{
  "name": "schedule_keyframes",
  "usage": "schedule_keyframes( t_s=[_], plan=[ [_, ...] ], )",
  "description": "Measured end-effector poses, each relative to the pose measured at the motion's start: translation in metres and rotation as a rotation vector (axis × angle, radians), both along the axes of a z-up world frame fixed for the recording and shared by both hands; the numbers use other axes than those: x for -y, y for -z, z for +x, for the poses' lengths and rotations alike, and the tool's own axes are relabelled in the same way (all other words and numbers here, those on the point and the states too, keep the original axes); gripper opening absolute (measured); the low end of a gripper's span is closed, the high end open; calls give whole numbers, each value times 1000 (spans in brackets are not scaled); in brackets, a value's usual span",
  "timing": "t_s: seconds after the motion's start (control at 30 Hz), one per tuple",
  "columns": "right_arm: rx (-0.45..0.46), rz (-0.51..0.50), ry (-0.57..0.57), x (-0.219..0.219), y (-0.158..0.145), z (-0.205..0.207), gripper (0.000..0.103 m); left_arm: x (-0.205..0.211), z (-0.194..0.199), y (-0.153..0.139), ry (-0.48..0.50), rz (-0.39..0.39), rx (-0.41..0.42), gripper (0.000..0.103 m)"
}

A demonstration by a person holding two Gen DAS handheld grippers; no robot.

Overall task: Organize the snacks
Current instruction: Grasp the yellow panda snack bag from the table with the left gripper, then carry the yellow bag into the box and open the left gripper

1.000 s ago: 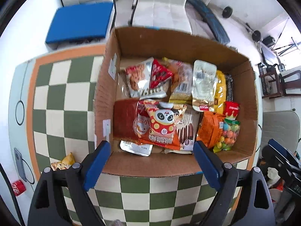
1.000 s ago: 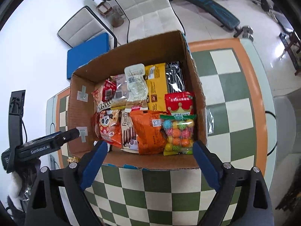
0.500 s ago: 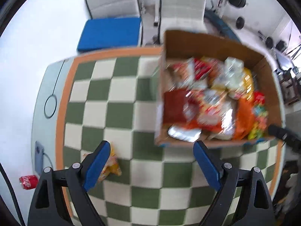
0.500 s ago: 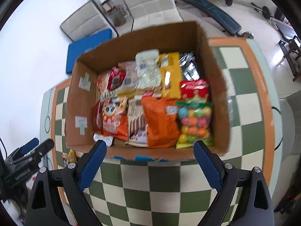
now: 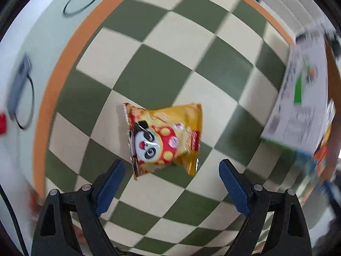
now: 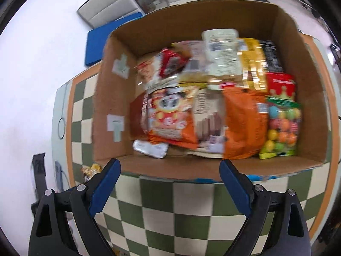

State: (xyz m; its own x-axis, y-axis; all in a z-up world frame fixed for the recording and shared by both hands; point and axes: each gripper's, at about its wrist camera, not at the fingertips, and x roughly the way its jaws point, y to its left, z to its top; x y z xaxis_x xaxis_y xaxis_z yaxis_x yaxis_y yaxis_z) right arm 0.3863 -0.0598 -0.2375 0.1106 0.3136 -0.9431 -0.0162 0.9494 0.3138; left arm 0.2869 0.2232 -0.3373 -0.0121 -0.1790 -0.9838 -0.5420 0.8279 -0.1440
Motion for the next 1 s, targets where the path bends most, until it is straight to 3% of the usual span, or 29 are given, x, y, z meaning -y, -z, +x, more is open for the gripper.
schedule_keyframes(
  t_s=[0.13, 0.37, 0.43, 0.47, 0.5, 0.63, 0.77, 1.0],
  plan=[
    [-12, -26, -30, -17, 7, 1, 96, -7, 9, 10, -2, 12, -4, 90],
    [-35, -28, -19, -26, 14, 9, 96, 7, 18, 55, 66, 3, -118, 90],
    [-36, -27, -18, -27, 13, 10, 96, 8, 14, 55, 48, 29, -95, 80],
    [-35, -27, -19, -28, 13, 10, 96, 9, 13, 51, 44, 47, -77, 67],
    [-36, -28, -21, -28, 13, 11, 96, 10, 11, 49, 47, 54, -66, 61],
    [-38, -32, -17, -25, 14, 12, 96, 17, 6, 41, 60, 44, -43, 49],
    [-46, -24, 7, -13, 16, 11, 96, 31, -3, 15, 87, 62, 13, 47],
    [-40, -17, 13, 16, 8, 5, 96, 100, 10, -87, 223, 21, 220, 47]
  ],
)
